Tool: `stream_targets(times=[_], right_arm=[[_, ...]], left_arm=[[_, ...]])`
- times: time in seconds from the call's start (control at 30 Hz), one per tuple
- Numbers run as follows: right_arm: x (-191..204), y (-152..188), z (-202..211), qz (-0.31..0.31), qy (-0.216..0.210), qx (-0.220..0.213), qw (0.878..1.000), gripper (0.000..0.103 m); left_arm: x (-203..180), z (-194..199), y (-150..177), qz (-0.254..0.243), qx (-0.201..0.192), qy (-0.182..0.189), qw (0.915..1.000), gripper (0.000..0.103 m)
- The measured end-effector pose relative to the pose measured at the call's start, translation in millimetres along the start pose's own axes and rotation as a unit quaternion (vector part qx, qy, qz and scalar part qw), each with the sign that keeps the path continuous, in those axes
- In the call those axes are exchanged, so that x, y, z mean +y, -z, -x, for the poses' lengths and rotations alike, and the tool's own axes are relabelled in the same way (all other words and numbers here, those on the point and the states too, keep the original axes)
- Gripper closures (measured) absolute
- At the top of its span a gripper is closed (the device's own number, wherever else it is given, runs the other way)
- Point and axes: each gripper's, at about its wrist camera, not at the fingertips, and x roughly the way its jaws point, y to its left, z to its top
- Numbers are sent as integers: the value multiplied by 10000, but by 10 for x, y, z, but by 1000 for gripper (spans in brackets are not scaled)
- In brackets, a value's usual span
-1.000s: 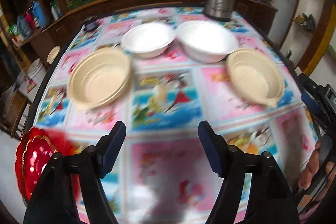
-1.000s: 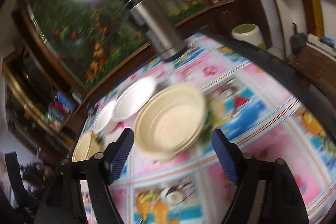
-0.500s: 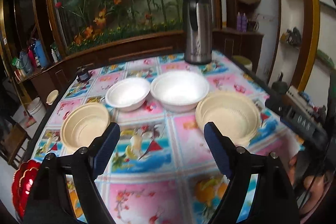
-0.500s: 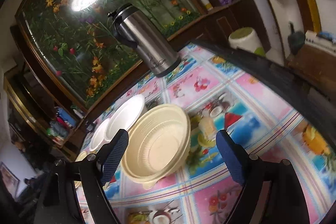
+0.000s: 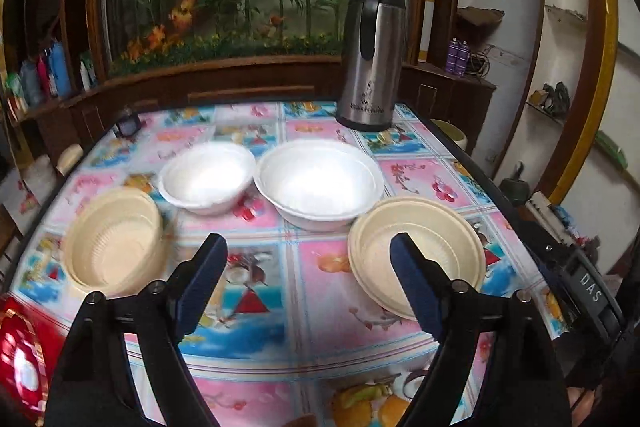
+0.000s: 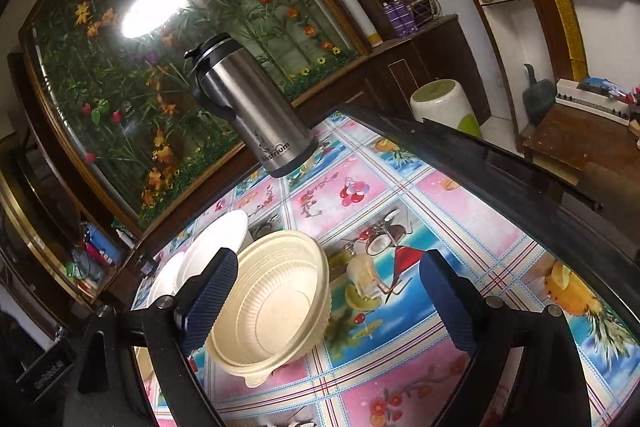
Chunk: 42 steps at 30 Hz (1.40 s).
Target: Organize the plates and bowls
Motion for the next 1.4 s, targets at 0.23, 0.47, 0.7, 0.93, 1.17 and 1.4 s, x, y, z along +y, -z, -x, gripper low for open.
stream_targets(times=[0.23, 0.47, 0.7, 0.93, 1.17, 1.4], right_arm=[[-36, 8, -55, -69, 86, 71, 9999, 8], [0, 28, -86, 45, 235, 51, 9997, 8], [-17, 12, -67, -16, 153, -9, 9999, 8], [-1, 11, -72, -20, 78, 35, 10000, 8], [17, 21, -98, -14, 45, 124, 9999, 8], [31, 42, -135, 9, 41, 245, 9997, 8]], left_arm=[[68, -176, 101, 87, 232, 367, 9990, 0], [222, -345, 109, 263, 302, 624, 9972, 0], [214, -210, 59, 302, -9, 787, 9964, 0], [184, -258, 85, 15, 130, 581, 9982, 0], [137, -368, 122, -226, 259, 258, 9991, 0], [75, -508, 204, -369, 596, 128, 9975, 0]])
